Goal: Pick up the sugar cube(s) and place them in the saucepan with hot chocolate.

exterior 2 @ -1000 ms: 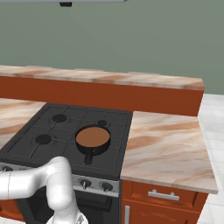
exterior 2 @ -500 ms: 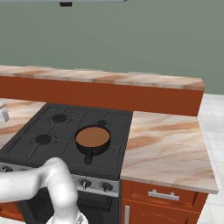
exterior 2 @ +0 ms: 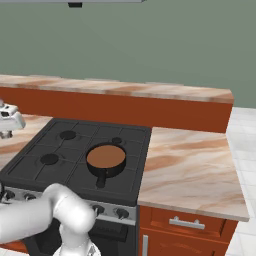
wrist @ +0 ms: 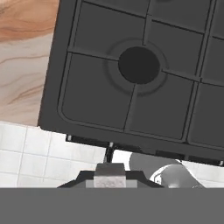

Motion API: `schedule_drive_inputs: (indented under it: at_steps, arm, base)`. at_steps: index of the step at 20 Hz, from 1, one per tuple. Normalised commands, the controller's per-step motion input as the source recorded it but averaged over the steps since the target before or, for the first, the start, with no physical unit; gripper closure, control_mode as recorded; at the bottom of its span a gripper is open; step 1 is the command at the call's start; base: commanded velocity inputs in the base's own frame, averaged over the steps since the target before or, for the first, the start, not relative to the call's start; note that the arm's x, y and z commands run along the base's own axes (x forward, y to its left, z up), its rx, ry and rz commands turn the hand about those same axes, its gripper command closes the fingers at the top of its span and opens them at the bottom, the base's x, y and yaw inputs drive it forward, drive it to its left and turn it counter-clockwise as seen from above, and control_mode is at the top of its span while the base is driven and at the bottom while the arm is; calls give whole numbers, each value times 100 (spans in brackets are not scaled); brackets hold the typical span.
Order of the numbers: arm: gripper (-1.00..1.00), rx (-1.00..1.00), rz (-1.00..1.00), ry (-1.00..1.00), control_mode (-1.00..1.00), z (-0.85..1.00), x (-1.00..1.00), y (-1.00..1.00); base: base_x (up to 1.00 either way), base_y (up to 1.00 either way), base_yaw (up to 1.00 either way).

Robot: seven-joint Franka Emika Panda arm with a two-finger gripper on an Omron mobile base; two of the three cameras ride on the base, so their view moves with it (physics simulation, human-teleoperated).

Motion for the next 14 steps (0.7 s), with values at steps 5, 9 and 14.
schedule_drive_inputs:
  at_steps: [5,9,14]
  arm:
    - [100,0,17,-21,-100,37,-1,-100]
    - [100,1,10,-14,-100,28,0,-100]
    - [100,8,1,-2,-100,4,0,-100]
  base:
    - [0,0,0]
    - [0,0,0]
    - [0,0,0]
